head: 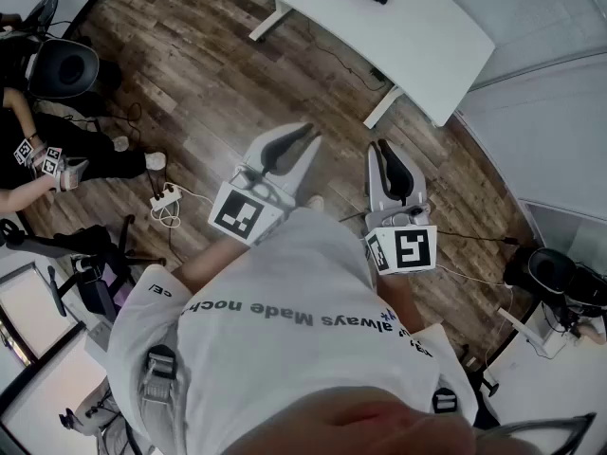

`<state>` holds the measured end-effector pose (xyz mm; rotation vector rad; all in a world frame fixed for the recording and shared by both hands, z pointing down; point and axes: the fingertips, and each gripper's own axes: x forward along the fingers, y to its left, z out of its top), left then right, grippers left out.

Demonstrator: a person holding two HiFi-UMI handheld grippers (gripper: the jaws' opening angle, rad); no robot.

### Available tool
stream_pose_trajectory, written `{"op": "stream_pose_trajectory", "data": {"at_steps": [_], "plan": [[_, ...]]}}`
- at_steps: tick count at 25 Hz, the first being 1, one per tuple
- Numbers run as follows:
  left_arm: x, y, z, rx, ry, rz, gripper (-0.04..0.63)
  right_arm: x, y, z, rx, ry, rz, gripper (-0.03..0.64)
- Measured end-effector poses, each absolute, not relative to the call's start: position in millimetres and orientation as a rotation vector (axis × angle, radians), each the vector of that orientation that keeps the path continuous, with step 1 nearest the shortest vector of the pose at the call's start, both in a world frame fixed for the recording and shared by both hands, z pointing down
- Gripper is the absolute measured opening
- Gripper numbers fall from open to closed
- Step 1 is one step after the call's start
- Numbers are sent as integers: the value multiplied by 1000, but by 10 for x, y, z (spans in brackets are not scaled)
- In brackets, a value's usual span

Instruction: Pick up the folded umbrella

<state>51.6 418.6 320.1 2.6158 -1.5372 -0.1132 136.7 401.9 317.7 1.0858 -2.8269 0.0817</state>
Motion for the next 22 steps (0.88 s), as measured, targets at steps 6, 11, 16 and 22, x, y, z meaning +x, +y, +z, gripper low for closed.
{"op": "stream_pose_trajectory", "data": {"at_steps": [6, 11, 16, 22], "plan": [[257, 4148, 3255, 2606, -1529, -125, 57, 1122, 3968, 3214, 1103, -2822, 96, 44], [109, 4115, 3349, 2612, -1512, -94, 57, 962, 3934, 3312, 1101, -2810, 117, 43], [87, 3942, 3401, 2601, -1502, -111, 55, 909, 3740, 3385, 1092, -2808, 134, 43], [313, 3333, 3415, 2598, -1487, -121, 49, 1091, 3163, 3463, 1095, -2815, 153, 41]]}}
